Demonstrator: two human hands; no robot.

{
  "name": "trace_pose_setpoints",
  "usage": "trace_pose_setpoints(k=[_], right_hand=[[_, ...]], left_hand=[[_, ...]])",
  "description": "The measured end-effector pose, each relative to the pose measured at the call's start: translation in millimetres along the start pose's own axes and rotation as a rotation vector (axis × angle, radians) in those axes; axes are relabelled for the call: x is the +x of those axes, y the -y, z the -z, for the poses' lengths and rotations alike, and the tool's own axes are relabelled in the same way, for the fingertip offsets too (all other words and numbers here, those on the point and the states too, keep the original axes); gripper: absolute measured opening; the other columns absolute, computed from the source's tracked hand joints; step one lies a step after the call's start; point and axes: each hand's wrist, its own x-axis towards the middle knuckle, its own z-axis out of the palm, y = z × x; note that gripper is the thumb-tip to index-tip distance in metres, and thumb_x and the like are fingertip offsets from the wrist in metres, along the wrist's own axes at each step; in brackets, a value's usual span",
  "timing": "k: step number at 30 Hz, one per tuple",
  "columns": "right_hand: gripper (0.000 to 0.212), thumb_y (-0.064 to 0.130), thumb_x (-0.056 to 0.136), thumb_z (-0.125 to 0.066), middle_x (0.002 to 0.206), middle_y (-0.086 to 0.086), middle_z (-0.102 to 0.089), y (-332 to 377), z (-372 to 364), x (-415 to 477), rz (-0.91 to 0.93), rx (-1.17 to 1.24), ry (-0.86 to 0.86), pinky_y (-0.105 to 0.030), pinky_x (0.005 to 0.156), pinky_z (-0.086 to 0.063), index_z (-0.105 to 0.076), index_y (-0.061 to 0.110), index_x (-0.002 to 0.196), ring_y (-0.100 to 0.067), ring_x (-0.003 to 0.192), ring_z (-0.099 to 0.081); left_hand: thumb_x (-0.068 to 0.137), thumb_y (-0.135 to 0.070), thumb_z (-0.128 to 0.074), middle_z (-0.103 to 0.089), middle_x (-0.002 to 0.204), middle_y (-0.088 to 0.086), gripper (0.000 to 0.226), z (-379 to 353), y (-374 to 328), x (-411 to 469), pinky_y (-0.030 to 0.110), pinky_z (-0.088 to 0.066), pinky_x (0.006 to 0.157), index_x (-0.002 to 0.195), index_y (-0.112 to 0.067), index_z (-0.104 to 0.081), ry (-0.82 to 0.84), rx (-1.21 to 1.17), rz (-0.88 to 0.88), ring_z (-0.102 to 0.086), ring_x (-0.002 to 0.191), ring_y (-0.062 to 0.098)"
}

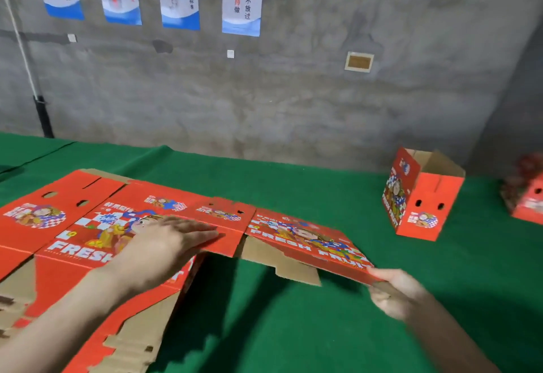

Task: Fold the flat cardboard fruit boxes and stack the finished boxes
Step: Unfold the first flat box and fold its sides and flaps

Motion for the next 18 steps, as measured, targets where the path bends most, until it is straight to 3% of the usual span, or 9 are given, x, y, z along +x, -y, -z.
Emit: trace_pose_setpoints(k=[1, 3, 5, 7, 8, 10, 12, 15, 18], right_hand=[[0.013, 0.005, 0.099, -0.042, 0.061, -0.013, -0.061, 7.6, 6.9, -4.1, 0.018, 0.054, -0.016, -0.015, 0.032, -0.04, -0.052, -0.004, 0.097, -0.011, 0.035, -0.054], [0.022, 0.018, 0.1, -0.045, 0.071, -0.017, -0.064, 22.6, 18.0, -14.4, 0.062, 0.251, -0.051, -0.021, 0.049, -0.051, -0.052, -0.003, 0.095, -0.019, 0.056, -0.065], [0.042, 0.035, 0.102, -0.038, 0.085, -0.024, -0.068, 35.3, 31.7, -24.2, 0.157, 0.429, -0.03, -0.029, 0.072, -0.051, -0.053, -0.004, 0.101, -0.028, 0.086, -0.065], [0.049, 0.036, 0.104, -0.029, 0.093, -0.026, -0.07, 40.3, 40.5, -32.7, 0.29, 0.467, 0.031, -0.035, 0.081, -0.051, -0.054, -0.006, 0.108, -0.034, 0.095, -0.064], [0.041, 0.028, 0.105, -0.03, 0.093, -0.024, -0.071, 37.5, 40.7, -35.3, 0.4, 0.399, 0.024, -0.035, 0.079, -0.055, -0.055, -0.005, 0.109, -0.035, 0.092, -0.066], [0.021, 0.005, 0.1, -0.039, 0.093, -0.016, -0.073, 29.1, 37.9, -40.9, 0.752, 0.041, -0.112, -0.03, 0.07, -0.059, -0.06, 0.005, 0.103, -0.03, 0.08, -0.071], [0.031, -0.009, 0.092, -0.051, 0.097, -0.003, -0.072, 25.3, 29.6, -42.9, 1.067, -0.419, -0.245, -0.025, 0.067, -0.056, -0.062, 0.019, 0.1, -0.018, 0.076, -0.069], [0.048, -0.003, 0.081, -0.068, 0.109, 0.015, -0.062, 31.7, 9.6, -44.8, 1.108, -0.776, -0.204, -0.022, 0.067, -0.053, -0.052, 0.028, 0.114, -0.011, 0.069, -0.065], [0.053, -0.001, 0.08, -0.071, 0.107, 0.009, -0.06, 47.9, 1.8, -41.4, 0.943, -0.748, -0.167, -0.019, 0.047, -0.044, -0.045, 0.024, 0.118, -0.014, 0.048, -0.058]], left_hand=[[0.097, -0.045, -0.03, -0.075, 0.092, -0.004, 0.049, 2.8, -5.2, 14.8, 0.021, -0.053, 0.057, 0.106, -0.026, -0.074, -0.073, 0.052, -0.036, -0.072, 0.073, 0.016], [0.094, -0.038, -0.047, -0.069, 0.065, 0.002, 0.031, 8.6, -12.1, 41.8, 0.027, -0.045, 0.045, 0.094, -0.021, -0.073, -0.087, 0.072, 0.029, -0.064, 0.056, 0.028], [0.096, -0.038, -0.05, -0.066, 0.065, 0.007, 0.025, 10.6, -18.6, 63.8, 0.031, -0.038, 0.051, 0.092, -0.02, -0.068, -0.026, 0.065, 0.119, -0.063, 0.065, 0.034], [0.096, -0.044, -0.046, -0.069, 0.078, 0.004, 0.025, 8.4, -25.9, 84.1, 0.03, -0.035, 0.058, 0.098, -0.027, -0.064, 0.032, 0.043, 0.153, -0.065, 0.081, 0.029], [0.096, -0.044, -0.046, -0.07, 0.085, 0.001, 0.024, 8.1, -30.2, 93.2, 0.029, -0.035, 0.061, 0.101, -0.03, -0.064, 0.051, 0.012, 0.168, -0.065, 0.086, 0.025], [0.095, -0.042, -0.049, -0.07, 0.091, -0.004, 0.019, 7.6, -38.7, 110.8, 0.025, -0.034, 0.061, 0.101, -0.034, -0.065, 0.079, -0.045, 0.178, -0.064, 0.088, 0.02], [0.093, -0.041, -0.053, -0.069, 0.088, -0.006, 0.016, 8.6, -46.8, 124.5, 0.024, -0.032, 0.06, 0.096, -0.034, -0.067, 0.095, -0.069, 0.169, -0.063, 0.086, 0.019], [0.091, -0.038, -0.057, -0.061, 0.074, -0.008, 0.013, 11.3, -59.4, 138.7, 0.023, -0.03, 0.059, 0.09, -0.032, -0.068, 0.076, -0.113, 0.152, -0.061, 0.081, 0.018], [0.091, -0.033, -0.059, -0.059, 0.073, -0.008, 0.012, 11.4, -65.1, 145.4, 0.023, -0.034, 0.06, 0.088, -0.029, -0.071, 0.075, -0.187, 0.189, -0.062, 0.081, 0.019]])
